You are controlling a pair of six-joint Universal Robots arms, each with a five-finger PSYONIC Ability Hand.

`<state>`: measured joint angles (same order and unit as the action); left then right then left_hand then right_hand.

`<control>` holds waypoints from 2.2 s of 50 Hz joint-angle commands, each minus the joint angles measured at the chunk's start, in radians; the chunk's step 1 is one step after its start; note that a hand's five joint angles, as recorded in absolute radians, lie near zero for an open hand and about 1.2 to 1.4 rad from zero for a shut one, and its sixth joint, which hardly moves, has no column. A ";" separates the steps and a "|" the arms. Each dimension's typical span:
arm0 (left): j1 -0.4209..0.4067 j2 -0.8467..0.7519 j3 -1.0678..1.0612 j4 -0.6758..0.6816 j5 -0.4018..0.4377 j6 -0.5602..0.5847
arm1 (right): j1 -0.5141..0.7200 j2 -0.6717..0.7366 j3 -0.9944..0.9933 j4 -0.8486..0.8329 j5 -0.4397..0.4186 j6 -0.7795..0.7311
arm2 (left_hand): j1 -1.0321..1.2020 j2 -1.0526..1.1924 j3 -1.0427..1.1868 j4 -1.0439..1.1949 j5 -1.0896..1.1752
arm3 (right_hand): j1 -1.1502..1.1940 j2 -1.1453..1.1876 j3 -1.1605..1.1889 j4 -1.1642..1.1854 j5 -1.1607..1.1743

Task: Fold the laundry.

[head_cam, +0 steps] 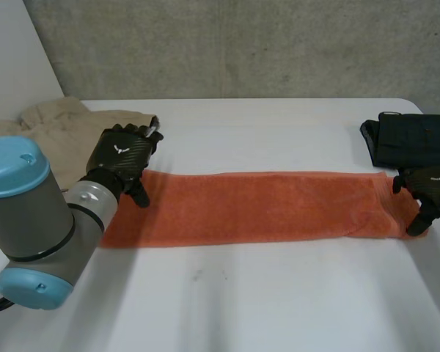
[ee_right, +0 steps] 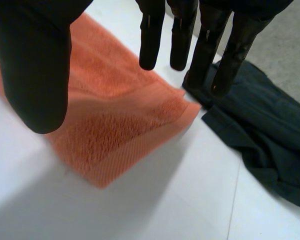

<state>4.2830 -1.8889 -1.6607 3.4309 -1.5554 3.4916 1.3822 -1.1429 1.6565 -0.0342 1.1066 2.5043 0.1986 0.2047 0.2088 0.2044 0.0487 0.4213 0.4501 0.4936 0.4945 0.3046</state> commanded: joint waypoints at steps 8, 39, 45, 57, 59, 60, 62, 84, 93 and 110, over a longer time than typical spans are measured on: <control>0.003 -0.012 -0.002 0.008 0.000 0.004 | -0.002 0.120 -0.040 -0.073 0.022 -0.081 | -0.024 -0.030 -0.034 -0.030 -0.049 | 0.975 0.946 0.903 0.902 0.917; 0.026 0.083 -0.031 0.001 -0.002 0.003 | 0.142 -0.115 -0.181 -0.104 0.084 -0.202 | -0.024 -0.030 -0.034 -0.030 -0.049 | 0.975 0.946 0.903 0.902 0.917; 0.050 0.125 -0.037 -0.002 -0.005 0.001 | 0.464 -0.087 -0.227 -0.148 0.039 -0.202 | -0.024 -0.030 -0.034 -0.030 -0.049 | 0.975 0.946 0.903 0.902 0.917; 0.057 0.142 -0.083 -0.002 0.000 0.001 | 0.877 0.247 -0.270 -0.193 -0.045 -0.248 | -0.024 -0.030 -0.034 -0.030 -0.049 | 0.975 0.946 0.903 0.902 0.917; 0.054 0.140 -0.082 -0.002 0.000 0.001 | 0.879 0.253 -0.270 -0.196 -0.042 -0.254 | -0.024 -0.030 -0.034 -0.030 -0.049 | 0.975 0.946 0.903 0.902 0.917; 0.052 0.137 -0.080 0.001 0.000 0.001 | 0.879 0.250 -0.270 -0.199 -0.039 -0.240 | -0.024 -0.030 -0.034 -0.030 -0.049 | 0.839 0.811 0.767 0.766 0.782; 0.049 0.134 -0.074 0.002 0.001 0.001 | 0.877 0.242 -0.270 -0.201 -0.033 -0.230 | -0.024 -0.030 -0.034 -0.030 -0.049 | 0.446 0.418 0.374 0.373 0.389; -0.233 -0.180 0.213 0.007 -0.015 0.010 | 0.426 -0.135 0.058 -0.092 0.134 0.331 | -0.014 -0.021 -0.025 -0.020 -0.039 | -0.247 -0.276 -0.319 -0.320 -0.305; -0.235 -0.250 0.243 -0.004 -0.095 0.010 | 0.362 0.020 0.131 -0.087 0.148 0.076 | -0.017 -0.023 -0.028 -0.023 -0.042 | 0.115 0.086 0.043 0.042 0.057; -0.144 0.040 0.021 -0.016 -0.095 0.001 | 0.601 -0.095 -0.073 -0.220 0.263 0.039 | -0.024 -0.030 -0.034 -0.030 -0.049 | 0.975 0.946 0.903 0.902 0.917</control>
<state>4.0923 -1.9571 -1.5644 3.4140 -1.6537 3.4951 1.8110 -1.1905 1.6995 -0.2378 1.3504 2.5380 0.1986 0.2047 0.2088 0.2044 0.0487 0.7152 1.1765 1.1880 1.1875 0.9743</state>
